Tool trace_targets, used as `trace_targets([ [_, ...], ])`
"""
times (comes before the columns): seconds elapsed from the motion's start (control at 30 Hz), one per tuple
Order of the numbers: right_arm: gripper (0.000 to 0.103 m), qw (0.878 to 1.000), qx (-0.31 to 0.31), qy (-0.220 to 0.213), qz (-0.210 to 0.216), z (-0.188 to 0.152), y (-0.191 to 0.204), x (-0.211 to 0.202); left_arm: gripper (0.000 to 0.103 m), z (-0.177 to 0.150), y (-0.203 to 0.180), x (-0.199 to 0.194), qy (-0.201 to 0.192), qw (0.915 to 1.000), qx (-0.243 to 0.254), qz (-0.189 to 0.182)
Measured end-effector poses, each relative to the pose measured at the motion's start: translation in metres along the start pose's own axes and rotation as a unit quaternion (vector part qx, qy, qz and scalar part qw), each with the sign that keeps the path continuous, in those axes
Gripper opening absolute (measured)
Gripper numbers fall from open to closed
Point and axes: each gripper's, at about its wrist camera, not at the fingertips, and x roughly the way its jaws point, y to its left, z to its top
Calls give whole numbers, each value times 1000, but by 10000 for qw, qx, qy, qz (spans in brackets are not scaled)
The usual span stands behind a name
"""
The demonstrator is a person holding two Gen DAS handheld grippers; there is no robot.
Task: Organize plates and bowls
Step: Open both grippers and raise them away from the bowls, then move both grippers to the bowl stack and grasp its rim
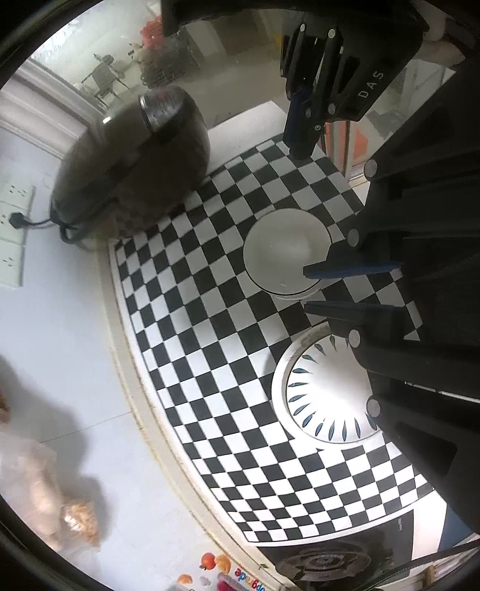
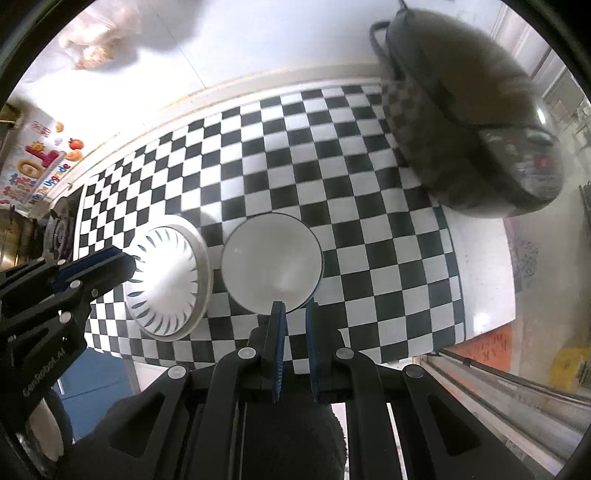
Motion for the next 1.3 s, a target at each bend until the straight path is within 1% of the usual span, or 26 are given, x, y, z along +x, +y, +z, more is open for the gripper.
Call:
trace_targets([
  [0.13, 13, 9999, 30, -75, 97, -9, 3, -18, 12, -5, -3, -17, -112, 9999, 91, -59],
  [0.23, 13, 9998, 71, -146, 127, -13, 2, -29, 12, -10, -3, -23, -105, 9998, 82, -129],
  [0.33, 13, 9997, 96, -233, 80, -17, 1, -38, 12, -15, -2, -25, -109, 9999, 61, -97],
  [0.43, 13, 9996, 141, -262, 33, -17, -2, -39, 12, -17, 1, -23, -114, 9999, 0, -77],
  [0.47, 14, 9996, 156, -255, 22, -16, -3, -38, 13, -17, 3, -22, -108, 9999, -23, -79],
  [0.53, 29, 9995, 208, -223, 34, -14, -8, -33, 15, -16, 8, -13, -36, 9999, -122, -103],
  [0.57, 48, 9994, 243, -224, 89, -12, -11, -29, 17, -15, 11, -8, 23, 9997, -185, -152],
  [0.6, 71, 9993, 287, -205, 151, -10, -14, -24, 19, -14, 14, 0, 114, 9994, -272, -198],
  [0.63, 77, 9987, 372, -190, 304, -8, -19, -17, 19, -11, 19, 10, 204, 9987, -363, -287],
  [0.67, 78, 9980, 422, -203, 429, -6, -23, -12, 19, -10, 23, 18, 251, 9980, -461, -350],
  [0.73, 81, 9971, 540, -181, 501, 0, -32, 5, 19, -5, 33, 42, 435, 9952, -688, -538],
  [0.77, 82, 9965, 586, -190, 568, 3, -36, 13, 19, -2, 37, 52, 517, 9938, -794, -576],
  [0.8, 84, 9961, 644, -177, 583, 6, -40, 21, 19, 2, 43, 67, 677, 9901, -955, -779],
  [0.83, 84, 9957, 713, -110, 579, 10, -46, 34, 19, 4, 46, 77, 774, 9873, -1071, -881],
  [0.9, 86, 9946, 794, -19, 675, 15, -52, 51, 19, 10, 53, 101, 1018, 9777, -1347, -1252],
  [0.93, 86, 9940, 859, 55, 682, 18, -56, 62, 19, 13, 54, 111, 1123, 9735, -1435, -1384],
  [1.0, 86, 9918, 951, 197, 830, 23, -63, 83, 19, 18, 56, 129, 1300, 9648, -1593, -1638],
  [1.07, 87, 9912, 992, 301, 824, 27, -66, 98, 19, 21, 56, 144, 1461, 9579, -1698, -1798],
  [1.13, 87, 9909, 999, 387, 815, 30, -67, 112, 20, 24, 55, 161, 1650, 9529, -1764, -1834],
  [1.17, 87, 9907, 1009, 442, 801, 32, -67, 120, 23, 25, 56, 164, 1645, 9537, -1774, -1788],
  [1.23, 88, 9902, 981, 548, 827, 35, -67, 132, 23, 30, 57, 170, 1656, 9565, -1744, -1649],
  [1.3, 88, 9896, 967, 627, 859, 38, -66, 142, 23, 33, 59, 177, 1730, 9558, -1736, -1623],
])
